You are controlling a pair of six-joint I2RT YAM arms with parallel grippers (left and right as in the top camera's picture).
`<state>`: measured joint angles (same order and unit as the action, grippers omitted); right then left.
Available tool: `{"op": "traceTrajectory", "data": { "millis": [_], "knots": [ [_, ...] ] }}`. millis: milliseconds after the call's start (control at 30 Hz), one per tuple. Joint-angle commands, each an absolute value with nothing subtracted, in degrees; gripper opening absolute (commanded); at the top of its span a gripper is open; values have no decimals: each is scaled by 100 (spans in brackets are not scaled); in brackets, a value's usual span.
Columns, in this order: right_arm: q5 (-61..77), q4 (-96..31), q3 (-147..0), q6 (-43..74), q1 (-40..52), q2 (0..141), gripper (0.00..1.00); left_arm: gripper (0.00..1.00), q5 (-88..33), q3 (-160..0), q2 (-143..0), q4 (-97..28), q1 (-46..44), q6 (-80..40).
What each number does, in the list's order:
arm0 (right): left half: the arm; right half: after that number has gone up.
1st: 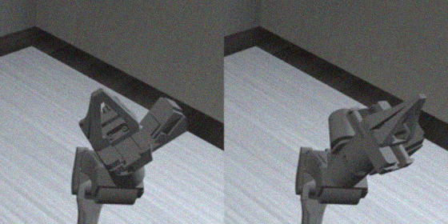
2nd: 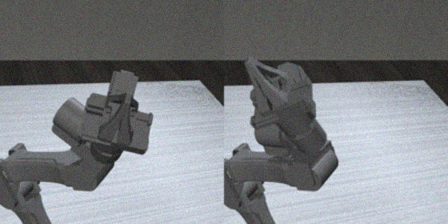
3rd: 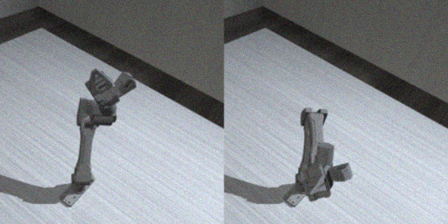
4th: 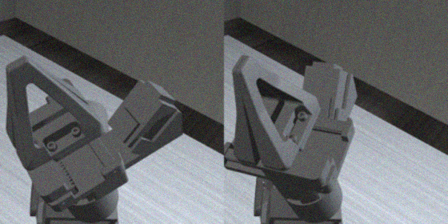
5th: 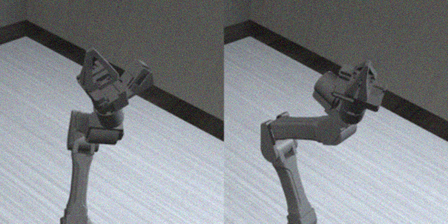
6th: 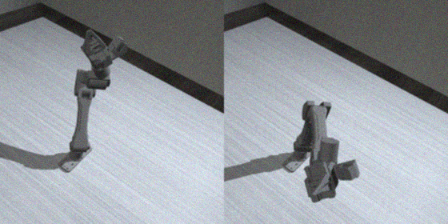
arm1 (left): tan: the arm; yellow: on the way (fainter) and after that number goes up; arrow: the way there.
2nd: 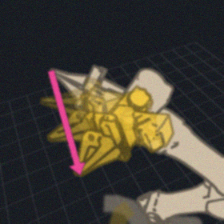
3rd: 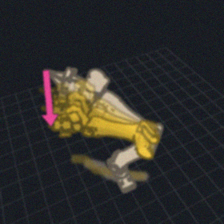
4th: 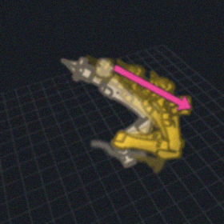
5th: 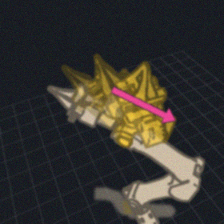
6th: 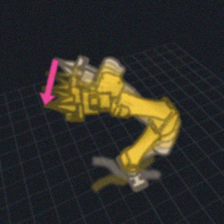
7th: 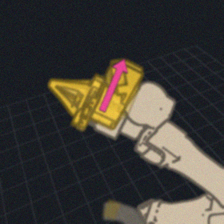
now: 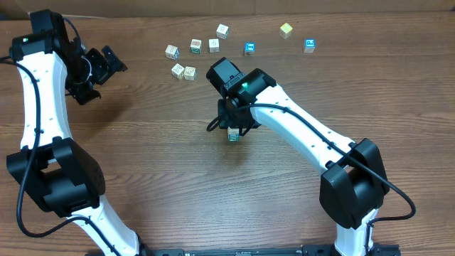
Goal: Form a tower
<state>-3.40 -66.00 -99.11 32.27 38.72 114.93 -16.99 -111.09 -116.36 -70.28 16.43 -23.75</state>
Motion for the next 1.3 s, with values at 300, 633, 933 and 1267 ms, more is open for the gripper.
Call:
{"op": "traceTrajectory", "data": {
  "millis": [300,633,933,1267],
  "knots": [
    [-351,-6453,-10101,2947,3905,11489,52,100,-1743,-11187,-11614,-7022,1610,-2270],
    [-353,-6390,-10101,2908,3898,11489,81,100,-1741,-11187,-11614,-7022,1610,-2270],
    [-403,-6305,-10099,2899,3889,11489,100,100,-1743,-11187,-11614,-7022,1610,-2270],
    [-401,-6023,-10099,2512,3887,11489,100,99,-1743,-11187,-11614,-7022,1610,-2270]
  ]
}}
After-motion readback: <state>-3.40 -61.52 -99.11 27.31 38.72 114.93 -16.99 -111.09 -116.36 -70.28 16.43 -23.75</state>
